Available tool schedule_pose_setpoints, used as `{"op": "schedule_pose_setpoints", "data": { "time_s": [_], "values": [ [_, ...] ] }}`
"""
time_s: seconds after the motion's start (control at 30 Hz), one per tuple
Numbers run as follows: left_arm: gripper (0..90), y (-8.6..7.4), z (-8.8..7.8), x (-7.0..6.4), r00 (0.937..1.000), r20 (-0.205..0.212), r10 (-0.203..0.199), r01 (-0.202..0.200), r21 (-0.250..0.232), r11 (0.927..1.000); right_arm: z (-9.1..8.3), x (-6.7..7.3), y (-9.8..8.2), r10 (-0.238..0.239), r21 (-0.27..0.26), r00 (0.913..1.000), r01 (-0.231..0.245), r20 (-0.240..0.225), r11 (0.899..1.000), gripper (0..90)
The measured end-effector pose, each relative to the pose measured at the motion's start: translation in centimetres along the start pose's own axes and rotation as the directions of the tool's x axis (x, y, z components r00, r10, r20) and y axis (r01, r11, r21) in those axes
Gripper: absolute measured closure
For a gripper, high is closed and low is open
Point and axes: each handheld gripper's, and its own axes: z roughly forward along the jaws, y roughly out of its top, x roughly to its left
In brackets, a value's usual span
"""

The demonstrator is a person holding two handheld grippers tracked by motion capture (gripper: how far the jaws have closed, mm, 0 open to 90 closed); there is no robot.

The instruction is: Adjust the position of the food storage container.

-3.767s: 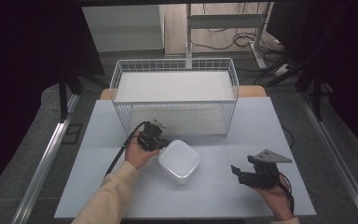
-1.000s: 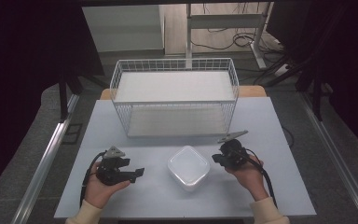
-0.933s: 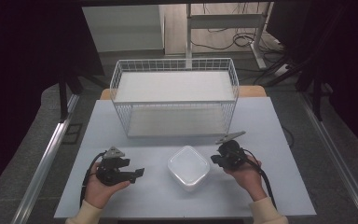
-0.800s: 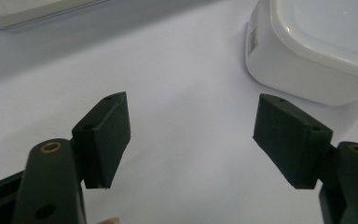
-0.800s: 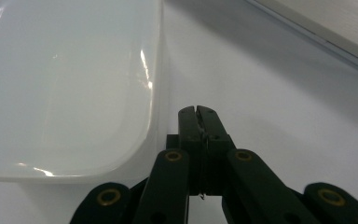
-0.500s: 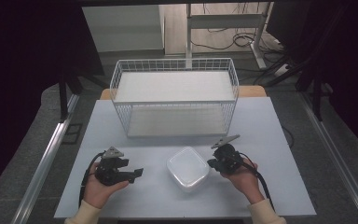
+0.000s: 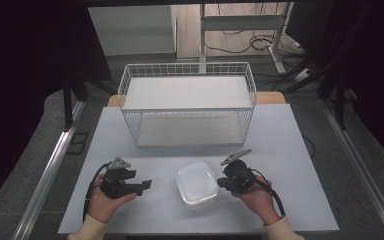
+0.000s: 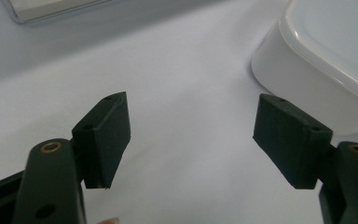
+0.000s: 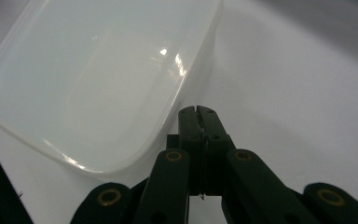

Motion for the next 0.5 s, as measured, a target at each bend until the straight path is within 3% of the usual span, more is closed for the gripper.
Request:
{"op": "schedule_pose_setpoints", "data": {
  "time_s": [0.5],
  "values": [
    [27.0,0.0,-0.1,0.3,1.0,-0.003,-0.009,0.009,-0.003,1.0,0.9,3.0,0.1,-0.055,0.017,0.9956,0.057,-0.075,0.998,89.7]
  ]
}}
